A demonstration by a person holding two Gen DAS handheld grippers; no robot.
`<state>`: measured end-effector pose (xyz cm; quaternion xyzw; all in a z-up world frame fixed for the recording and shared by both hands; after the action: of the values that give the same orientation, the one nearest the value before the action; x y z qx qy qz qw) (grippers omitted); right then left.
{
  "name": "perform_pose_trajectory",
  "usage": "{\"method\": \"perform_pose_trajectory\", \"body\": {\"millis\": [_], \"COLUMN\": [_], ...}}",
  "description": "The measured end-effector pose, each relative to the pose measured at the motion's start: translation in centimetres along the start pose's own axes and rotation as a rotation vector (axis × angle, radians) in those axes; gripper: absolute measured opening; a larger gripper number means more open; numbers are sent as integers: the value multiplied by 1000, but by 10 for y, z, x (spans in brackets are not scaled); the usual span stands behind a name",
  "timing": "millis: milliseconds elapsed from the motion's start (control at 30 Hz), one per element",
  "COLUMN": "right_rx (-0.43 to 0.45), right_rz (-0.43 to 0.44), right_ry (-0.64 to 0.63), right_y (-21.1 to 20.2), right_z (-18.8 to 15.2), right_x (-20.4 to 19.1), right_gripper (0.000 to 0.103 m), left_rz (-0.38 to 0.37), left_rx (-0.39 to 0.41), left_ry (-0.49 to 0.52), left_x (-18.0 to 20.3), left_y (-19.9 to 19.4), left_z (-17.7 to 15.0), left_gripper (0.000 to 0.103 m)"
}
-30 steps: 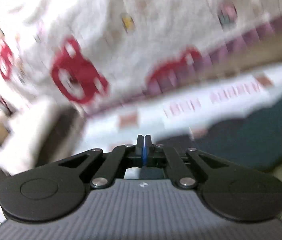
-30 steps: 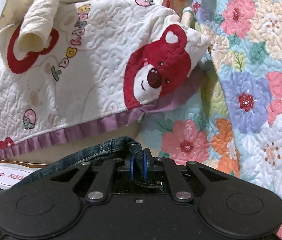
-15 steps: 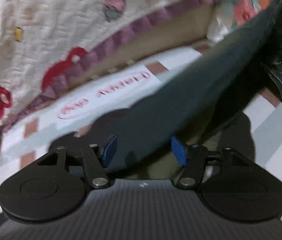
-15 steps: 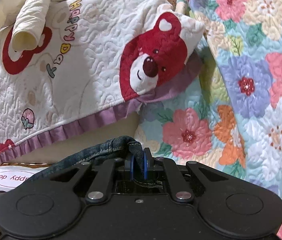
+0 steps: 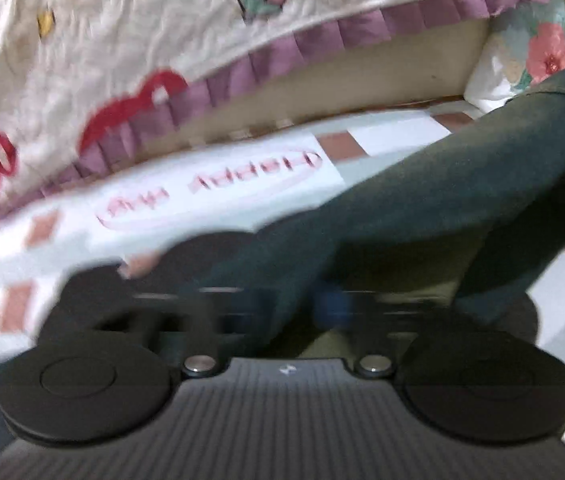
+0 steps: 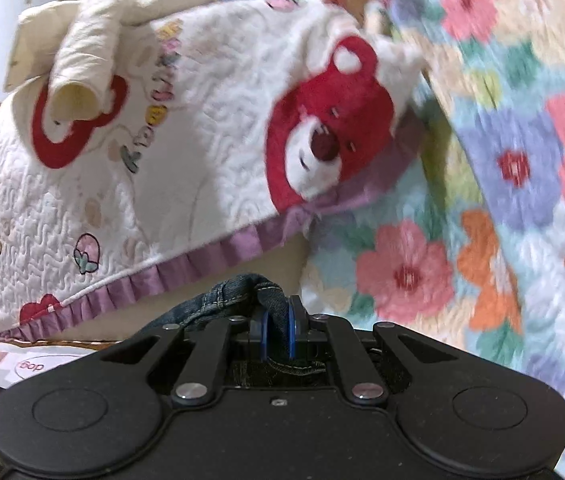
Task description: Fold clothes
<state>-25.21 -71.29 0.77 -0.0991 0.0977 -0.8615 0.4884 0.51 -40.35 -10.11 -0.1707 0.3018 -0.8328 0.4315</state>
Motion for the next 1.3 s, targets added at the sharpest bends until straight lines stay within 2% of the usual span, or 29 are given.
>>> {"method": "perform_pose_trajectory", "body": {"millis": [100, 167, 233, 300, 400, 600, 800, 933, 1100, 1233, 1300], "right_rx": [35, 27, 21, 24, 55, 117, 157, 166, 159, 96, 74], "right_rz": [-2, 11, 31, 50, 63, 89, 105, 109, 101, 73, 68], "right_ry": [-22, -27, -11, 4, 23, 63, 70, 101, 120, 91, 116], "right_y": [-8, -14, -22, -32, -58, -110, -163, -196, -230, -231, -228], "right_z": [9, 16, 24, 33, 48, 78, 104, 113, 115, 93, 80], "right_x": [-8, -11, -9, -6, 0, 13, 21, 28, 34, 31, 32], "right_gripper": [9, 9, 9, 9, 9, 9, 9, 9, 9, 9, 9], "left_rz": [58, 79, 67, 54, 39, -1, -15, -48, -74, -65, -61], "left_rx": [65, 114, 169, 184, 202, 295, 412, 410, 390, 353, 303], "left_ry": [64, 104, 113, 73, 25, -19, 45, 50, 45, 99, 146], "left_x": [4, 9, 9, 3, -10, -27, -19, -15, -14, -8, -3], "left_y": [-23, -47, -74, -92, -117, -177, -234, -255, -264, -258, -248], "left_z": [16, 28, 39, 48, 58, 88, 116, 123, 116, 96, 86], "left_gripper": [4, 4, 4, 4, 4, 4, 4, 4, 4, 4, 4]}}
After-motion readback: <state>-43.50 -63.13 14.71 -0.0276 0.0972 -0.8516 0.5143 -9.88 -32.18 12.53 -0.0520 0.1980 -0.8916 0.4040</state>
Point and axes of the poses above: each gripper's, at about its wrist camera, not at the fingertips, and y roughly the way its jaws point, x to its right, z to its top, the point moved 2 cm from there along y, roughly the way its jaws point, and after that the axes turned 14 degrees about -y, right-handed, at the moved point
